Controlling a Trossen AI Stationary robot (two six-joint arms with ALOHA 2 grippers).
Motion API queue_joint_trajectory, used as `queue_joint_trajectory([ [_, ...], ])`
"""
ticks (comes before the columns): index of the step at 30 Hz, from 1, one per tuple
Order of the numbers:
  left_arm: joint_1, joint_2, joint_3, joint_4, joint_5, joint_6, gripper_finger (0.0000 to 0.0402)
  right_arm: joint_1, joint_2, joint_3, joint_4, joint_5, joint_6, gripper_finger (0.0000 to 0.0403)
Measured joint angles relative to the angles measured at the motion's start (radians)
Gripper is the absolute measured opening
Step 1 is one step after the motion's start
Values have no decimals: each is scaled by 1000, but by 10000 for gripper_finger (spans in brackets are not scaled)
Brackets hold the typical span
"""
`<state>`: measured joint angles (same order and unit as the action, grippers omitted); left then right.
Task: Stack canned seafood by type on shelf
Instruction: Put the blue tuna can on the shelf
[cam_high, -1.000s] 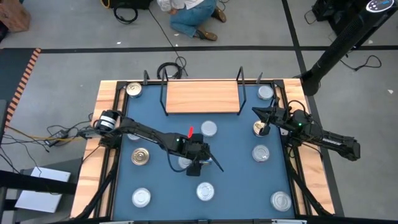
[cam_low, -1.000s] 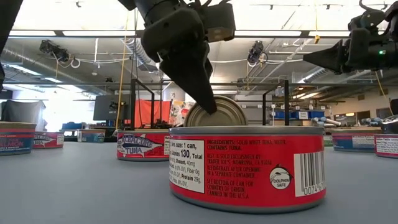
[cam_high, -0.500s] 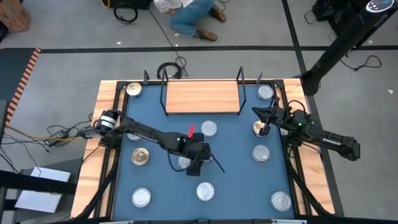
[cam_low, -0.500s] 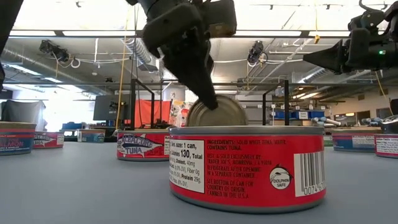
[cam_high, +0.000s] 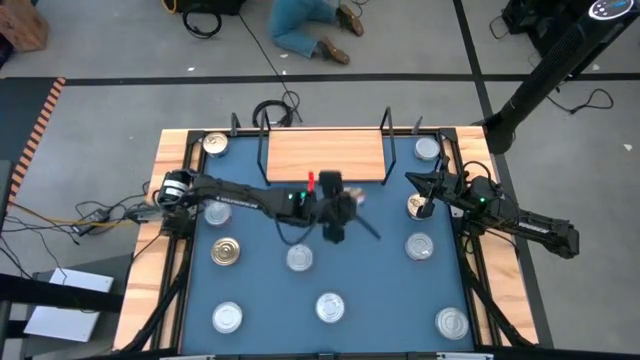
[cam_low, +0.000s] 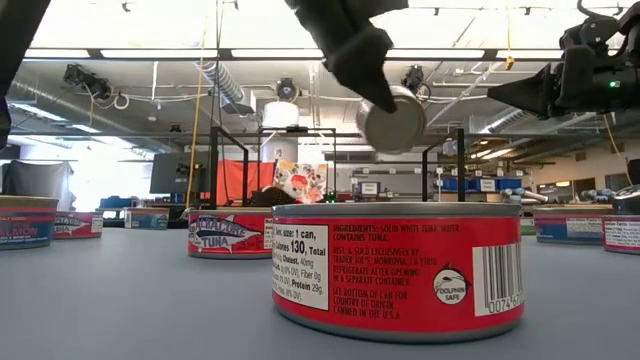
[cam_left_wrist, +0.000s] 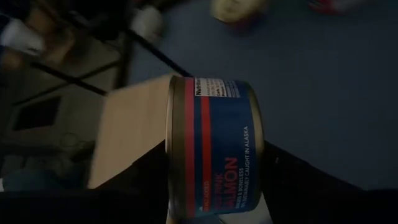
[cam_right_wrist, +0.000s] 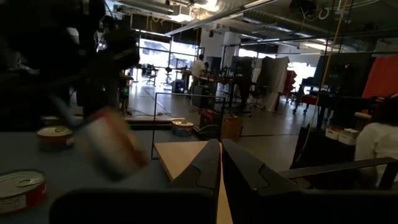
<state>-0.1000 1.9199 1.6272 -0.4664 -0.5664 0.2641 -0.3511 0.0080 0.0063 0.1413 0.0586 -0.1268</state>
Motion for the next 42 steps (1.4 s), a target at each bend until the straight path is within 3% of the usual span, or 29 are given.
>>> queue_joint_trajectory([
  [10, 138, 88, 12, 246, -89, 164, 202, 0, 0, 0, 0, 0, 0, 28],
  [22, 228, 309, 258, 206, -129, 306, 202, 0, 0, 0, 0, 0, 0, 28],
  [31, 282, 448, 472, 92, -159, 316, 202, 0, 0, 0, 0, 0, 0, 28],
  [42, 326, 505, 506, 86, -164, 337, 202, 0, 0, 0, 0, 0, 0, 28],
])
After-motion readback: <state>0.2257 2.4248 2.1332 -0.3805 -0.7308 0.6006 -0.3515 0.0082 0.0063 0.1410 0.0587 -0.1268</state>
